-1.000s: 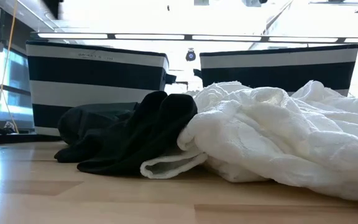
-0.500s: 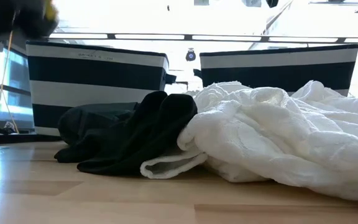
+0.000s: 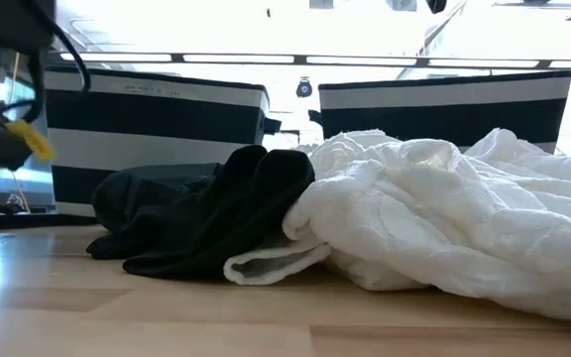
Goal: Sort clothes
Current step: Put the blue underwear into the left laundry bin
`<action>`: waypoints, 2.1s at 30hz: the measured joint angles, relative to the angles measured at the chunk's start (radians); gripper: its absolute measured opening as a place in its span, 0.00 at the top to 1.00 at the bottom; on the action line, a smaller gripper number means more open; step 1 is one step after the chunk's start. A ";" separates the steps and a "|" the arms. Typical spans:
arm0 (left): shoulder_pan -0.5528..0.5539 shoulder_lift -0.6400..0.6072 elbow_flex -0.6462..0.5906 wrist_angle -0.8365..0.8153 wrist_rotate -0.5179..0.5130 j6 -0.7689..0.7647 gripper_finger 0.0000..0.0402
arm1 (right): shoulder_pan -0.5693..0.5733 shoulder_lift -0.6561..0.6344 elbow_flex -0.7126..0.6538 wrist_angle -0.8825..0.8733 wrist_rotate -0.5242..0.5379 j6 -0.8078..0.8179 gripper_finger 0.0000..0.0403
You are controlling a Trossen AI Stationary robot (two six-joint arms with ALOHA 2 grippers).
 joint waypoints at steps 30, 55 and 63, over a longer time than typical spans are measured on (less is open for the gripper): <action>0.385 -0.190 0.844 -0.019 -0.701 1.516 1.00 | 0.000 0.002 0.000 0.081 0.208 0.202 0.34; 1.320 0.213 0.881 -0.319 -0.531 1.990 0.99 | 0.056 0.026 0.000 0.081 0.176 0.329 0.34; 1.341 0.356 0.746 -0.295 -0.512 1.986 0.95 | 0.057 0.077 0.000 0.074 0.177 0.369 0.34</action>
